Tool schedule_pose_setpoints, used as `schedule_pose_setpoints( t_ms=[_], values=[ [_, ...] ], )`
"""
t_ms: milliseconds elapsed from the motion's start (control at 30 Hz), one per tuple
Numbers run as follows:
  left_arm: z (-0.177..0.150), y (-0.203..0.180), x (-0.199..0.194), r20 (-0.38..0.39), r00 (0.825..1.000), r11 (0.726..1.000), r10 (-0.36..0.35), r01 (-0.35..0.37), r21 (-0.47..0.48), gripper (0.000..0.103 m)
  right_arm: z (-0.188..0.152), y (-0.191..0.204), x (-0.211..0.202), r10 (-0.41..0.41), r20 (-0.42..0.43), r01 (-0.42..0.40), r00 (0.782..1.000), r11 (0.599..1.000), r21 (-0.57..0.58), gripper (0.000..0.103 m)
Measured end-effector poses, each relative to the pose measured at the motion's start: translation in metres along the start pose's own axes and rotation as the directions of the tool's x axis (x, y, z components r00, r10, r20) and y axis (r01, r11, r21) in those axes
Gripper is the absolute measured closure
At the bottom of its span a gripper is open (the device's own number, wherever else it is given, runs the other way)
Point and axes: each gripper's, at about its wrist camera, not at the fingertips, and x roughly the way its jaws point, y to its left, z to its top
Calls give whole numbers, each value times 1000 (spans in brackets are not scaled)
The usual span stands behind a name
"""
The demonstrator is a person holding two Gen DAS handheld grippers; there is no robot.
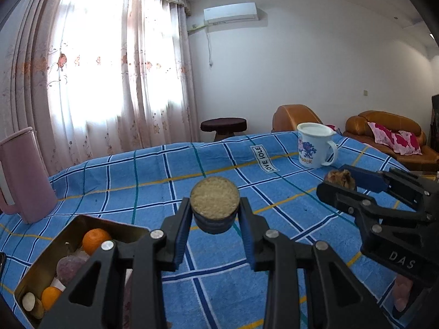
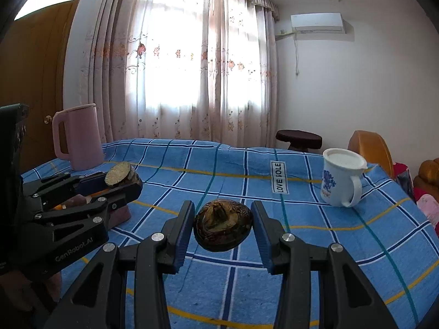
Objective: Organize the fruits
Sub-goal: 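Lift and carry the can with the left tool while the right tool carries the mushroom over the tin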
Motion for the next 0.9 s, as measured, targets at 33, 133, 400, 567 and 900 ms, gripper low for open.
schedule_pose_setpoints(
  t_ms=[33, 133, 400, 567, 900],
  values=[
    [-1, 1, -1, 0, 1000, 1000, -1, 1, -1, 67, 0, 2, 0, 4, -3, -4, 1000, 1000, 1, 59],
    [-3, 6, -6, 0, 1000, 1000, -4, 4, -11, 67, -1, 11, 0, 17, -9, -17, 1000, 1000, -8, 59],
    [-5, 25, -23, 11, 1000, 999, -10, 11, -45, 67, 1, 34, 5, 56, -28, -56, 998, 998, -7, 59],
    [-7, 45, -39, 11, 1000, 998, 5, -5, -69, 67, 6, 52, 8, 120, -36, -120, 992, 993, 3, 59],
    [-11, 93, -62, 6, 998, 990, 66, -65, -125, 67, 22, 105, 11, 248, -39, -249, 968, 968, -39, 59]
  ],
)
